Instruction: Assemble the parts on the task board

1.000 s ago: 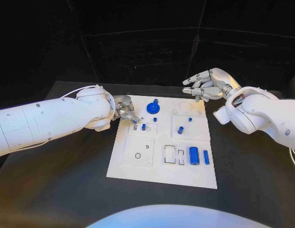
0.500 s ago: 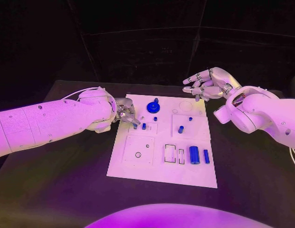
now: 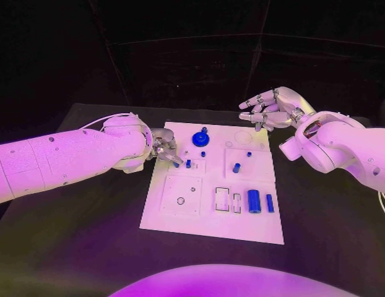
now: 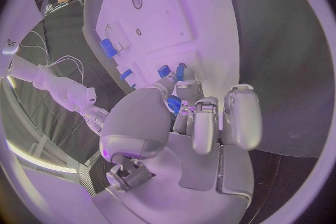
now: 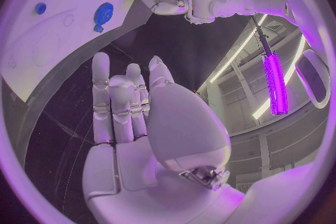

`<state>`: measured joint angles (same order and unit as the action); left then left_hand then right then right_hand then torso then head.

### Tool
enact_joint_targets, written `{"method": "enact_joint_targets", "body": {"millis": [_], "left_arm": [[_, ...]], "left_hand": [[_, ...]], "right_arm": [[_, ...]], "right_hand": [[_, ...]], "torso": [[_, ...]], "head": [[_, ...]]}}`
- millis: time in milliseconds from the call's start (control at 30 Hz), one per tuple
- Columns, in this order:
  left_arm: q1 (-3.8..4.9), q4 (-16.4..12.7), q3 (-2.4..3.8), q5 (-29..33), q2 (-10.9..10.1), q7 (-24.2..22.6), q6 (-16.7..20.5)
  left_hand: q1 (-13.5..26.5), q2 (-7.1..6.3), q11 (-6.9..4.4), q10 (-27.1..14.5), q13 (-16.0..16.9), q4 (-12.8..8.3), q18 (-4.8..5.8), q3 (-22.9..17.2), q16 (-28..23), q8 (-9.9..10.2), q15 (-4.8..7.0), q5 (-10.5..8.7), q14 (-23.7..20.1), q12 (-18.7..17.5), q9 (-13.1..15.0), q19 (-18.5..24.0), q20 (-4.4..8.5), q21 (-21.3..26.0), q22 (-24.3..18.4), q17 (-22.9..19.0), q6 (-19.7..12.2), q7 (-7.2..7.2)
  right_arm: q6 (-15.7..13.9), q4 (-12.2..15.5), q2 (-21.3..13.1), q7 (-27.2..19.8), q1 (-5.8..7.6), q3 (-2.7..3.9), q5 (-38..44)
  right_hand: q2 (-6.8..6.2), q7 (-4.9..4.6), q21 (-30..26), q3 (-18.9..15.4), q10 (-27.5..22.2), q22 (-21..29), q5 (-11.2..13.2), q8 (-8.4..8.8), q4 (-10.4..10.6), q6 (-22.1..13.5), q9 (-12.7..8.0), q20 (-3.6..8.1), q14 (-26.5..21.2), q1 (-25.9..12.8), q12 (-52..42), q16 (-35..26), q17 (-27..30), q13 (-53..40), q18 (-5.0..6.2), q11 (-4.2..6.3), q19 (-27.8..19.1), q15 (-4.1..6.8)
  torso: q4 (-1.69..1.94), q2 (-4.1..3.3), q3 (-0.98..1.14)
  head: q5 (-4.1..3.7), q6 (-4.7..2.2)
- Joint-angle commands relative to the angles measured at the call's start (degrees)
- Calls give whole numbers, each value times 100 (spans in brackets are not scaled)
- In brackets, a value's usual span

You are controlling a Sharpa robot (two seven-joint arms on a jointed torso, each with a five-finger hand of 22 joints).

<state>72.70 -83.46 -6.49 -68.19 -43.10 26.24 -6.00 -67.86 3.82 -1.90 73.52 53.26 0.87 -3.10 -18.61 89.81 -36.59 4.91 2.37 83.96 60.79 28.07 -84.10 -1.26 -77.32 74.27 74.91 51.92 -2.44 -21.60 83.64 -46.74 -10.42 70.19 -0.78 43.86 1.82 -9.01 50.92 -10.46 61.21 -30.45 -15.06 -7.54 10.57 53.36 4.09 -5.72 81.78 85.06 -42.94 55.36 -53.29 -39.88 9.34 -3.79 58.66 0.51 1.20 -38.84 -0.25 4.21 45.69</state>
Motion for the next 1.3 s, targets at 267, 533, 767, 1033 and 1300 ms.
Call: {"method": "enact_joint_targets", "body": {"millis": [267,533,767,1033,1300], "left_arm": [[-21,14,-17,-26,1,110,-232],[-21,53,-22,62,46,133,-197],[-20,101,-26,187,91,155,-141],[-20,129,-29,239,134,201,-227],[-19,162,-30,245,135,241,-284]], "left_hand": [[-3,-3,0,29,3,-468,-37,-512,19,-28,33,30,604,18,11,-84,39,-20,-8,1509,15,20],[41,-18,0,38,7,-452,-37,-559,19,-37,31,31,604,20,15,-83,38,-17,-9,1509,25,21],[123,-61,-4,49,1,-433,-36,-639,19,-50,32,32,604,15,18,-86,37,-18,-3,1509,44,25],[413,-229,-24,121,66,-337,-23,-684,19,-109,46,32,604,76,36,-114,43,-69,68,1509,143,60],[743,-434,-52,182,125,-246,-16,-706,19,-133,65,45,604,137,22,-136,53,-103,118,1509,230,95]], "right_arm": [[32,3,6,-59,10,3,-11],[29,12,3,-59,10,3,-11],[26,20,0,-58,10,3,-11],[27,25,-2,-56,10,3,-11],[27,29,-6,-54,10,3,-11]], "right_hand": [[36,10,-32,-18,-47,9,-33,-11,-4,-45,-6,-21,-28,4,-16,-20,-9,9,118,-9,-28,-9],[41,7,-39,-32,-52,12,-29,-14,8,-49,-5,-22,-28,-5,-24,-30,-11,16,117,-12,-25,-11],[41,7,-39,-32,-52,12,-29,-14,8,-49,-5,-22,-28,-5,-24,-30,-11,16,117,-12,-25,-11],[41,7,-39,-32,-52,12,-29,-14,8,-49,-5,-22,-28,-5,-24,-30,-11,16,117,-12,-25,-11],[41,7,-39,-32,-52,12,-29,-14,8,-49,-5,-22,-28,-5,-24,-30,-11,16,117,-12,-25,-11]], "torso": [[-1,-2,1],[-7,-2,1],[-6,1,3],[-5,-1,4],[0,4,3]], "head": [[-1,3],[-9,23],[-16,28],[-27,43],[-35,55]]}}
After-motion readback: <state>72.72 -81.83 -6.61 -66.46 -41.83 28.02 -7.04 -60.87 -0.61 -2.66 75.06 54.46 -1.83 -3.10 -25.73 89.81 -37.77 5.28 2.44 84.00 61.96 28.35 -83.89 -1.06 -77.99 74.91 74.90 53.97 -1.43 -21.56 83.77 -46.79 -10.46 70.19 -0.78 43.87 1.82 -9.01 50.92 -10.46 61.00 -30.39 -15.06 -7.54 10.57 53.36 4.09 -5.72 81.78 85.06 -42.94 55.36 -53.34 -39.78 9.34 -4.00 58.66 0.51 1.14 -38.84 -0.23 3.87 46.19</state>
